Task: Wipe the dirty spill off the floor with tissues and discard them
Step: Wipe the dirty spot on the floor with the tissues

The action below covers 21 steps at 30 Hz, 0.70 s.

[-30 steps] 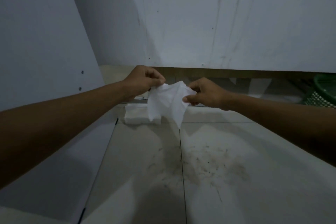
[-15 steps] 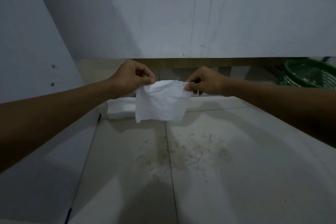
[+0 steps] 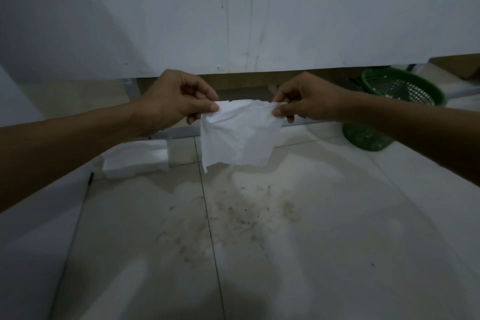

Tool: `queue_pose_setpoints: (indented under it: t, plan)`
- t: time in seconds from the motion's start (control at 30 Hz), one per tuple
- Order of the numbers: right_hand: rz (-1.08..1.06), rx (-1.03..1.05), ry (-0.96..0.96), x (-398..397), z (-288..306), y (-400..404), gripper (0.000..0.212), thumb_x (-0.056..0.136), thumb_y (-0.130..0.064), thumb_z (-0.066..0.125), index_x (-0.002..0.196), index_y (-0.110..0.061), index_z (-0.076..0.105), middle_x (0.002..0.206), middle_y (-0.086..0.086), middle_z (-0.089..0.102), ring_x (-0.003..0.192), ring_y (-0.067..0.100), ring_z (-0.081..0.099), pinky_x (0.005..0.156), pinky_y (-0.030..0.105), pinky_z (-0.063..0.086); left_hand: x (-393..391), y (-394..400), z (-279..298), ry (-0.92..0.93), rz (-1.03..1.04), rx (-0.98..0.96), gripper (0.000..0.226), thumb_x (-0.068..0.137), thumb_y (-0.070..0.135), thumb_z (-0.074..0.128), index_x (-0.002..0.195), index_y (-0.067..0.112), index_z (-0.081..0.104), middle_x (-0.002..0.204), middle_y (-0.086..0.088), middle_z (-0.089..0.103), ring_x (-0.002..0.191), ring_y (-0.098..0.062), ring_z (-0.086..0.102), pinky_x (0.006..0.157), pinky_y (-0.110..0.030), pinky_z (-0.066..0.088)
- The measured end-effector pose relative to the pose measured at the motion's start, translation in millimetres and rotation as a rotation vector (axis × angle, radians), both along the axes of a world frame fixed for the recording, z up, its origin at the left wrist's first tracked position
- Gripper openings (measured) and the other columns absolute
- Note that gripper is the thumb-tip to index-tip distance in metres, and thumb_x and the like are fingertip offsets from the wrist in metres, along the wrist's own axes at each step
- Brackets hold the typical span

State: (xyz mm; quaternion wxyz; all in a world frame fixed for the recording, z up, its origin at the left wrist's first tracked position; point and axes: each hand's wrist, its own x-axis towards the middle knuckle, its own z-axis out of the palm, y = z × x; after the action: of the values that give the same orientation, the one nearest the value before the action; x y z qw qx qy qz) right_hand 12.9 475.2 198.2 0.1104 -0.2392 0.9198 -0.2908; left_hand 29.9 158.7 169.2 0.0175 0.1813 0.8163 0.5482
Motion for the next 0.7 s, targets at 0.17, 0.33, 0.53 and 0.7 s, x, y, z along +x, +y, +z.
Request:
queue_pose_setpoints:
  t: [0.17, 0.33, 0.53, 0.7]
  plan:
    - [-0.071, 0.013, 0.044, 2, 1, 27, 0.006, 0.095, -0.018, 0.072, 0.098, -0.017, 0.077, 0.072, -0.01, 0.074, 0.062, 0.001, 0.065, 0.056, 0.009, 0.048, -6, 19, -10, -0.007, -0.07, -0.125, 0.016, 0.079, 0.011, 0.084, 0.094, 0.013, 0.079, 0.083, -0.007, 0.077, 0.068, -0.021, 0.071, 0.062, -0.027, 0.061]
    - [-0.098, 0.041, 0.161, 3, -21, 49, 0.002, 0.091, -0.023, 0.076, 0.091, -0.021, 0.077, 0.07, -0.006, 0.073, 0.064, 0.005, 0.07, 0.061, 0.015, 0.056, -2, 45, -35, -0.024, -0.047, -0.287, 0.016, 0.08, 0.01, 0.084, 0.09, 0.02, 0.078, 0.081, 0.008, 0.076, 0.069, -0.007, 0.072, 0.058, -0.019, 0.059]
    - [-0.224, 0.064, 0.19, 2, -85, 59, 0.008, 0.094, -0.019, 0.073, 0.1, -0.015, 0.076, 0.082, -0.006, 0.072, 0.063, 0.007, 0.069, 0.064, 0.023, 0.057, 1, 84, -92, 0.0, 0.191, -0.348, 0.004, 0.087, 0.019, 0.08, 0.09, 0.017, 0.079, 0.088, 0.003, 0.075, 0.071, -0.009, 0.068, 0.062, -0.022, 0.057]
    - [-0.41, -0.104, 0.214, -2, -128, 51, 0.008, 0.095, -0.013, 0.071, 0.101, -0.012, 0.075, 0.083, -0.004, 0.072, 0.068, 0.006, 0.071, 0.065, 0.016, 0.055, 7, 101, -128, -0.106, 0.398, -0.118, 0.004, 0.093, 0.008, 0.073, 0.091, 0.011, 0.073, 0.082, -0.007, 0.073, 0.051, -0.014, 0.071, 0.045, -0.018, 0.053]
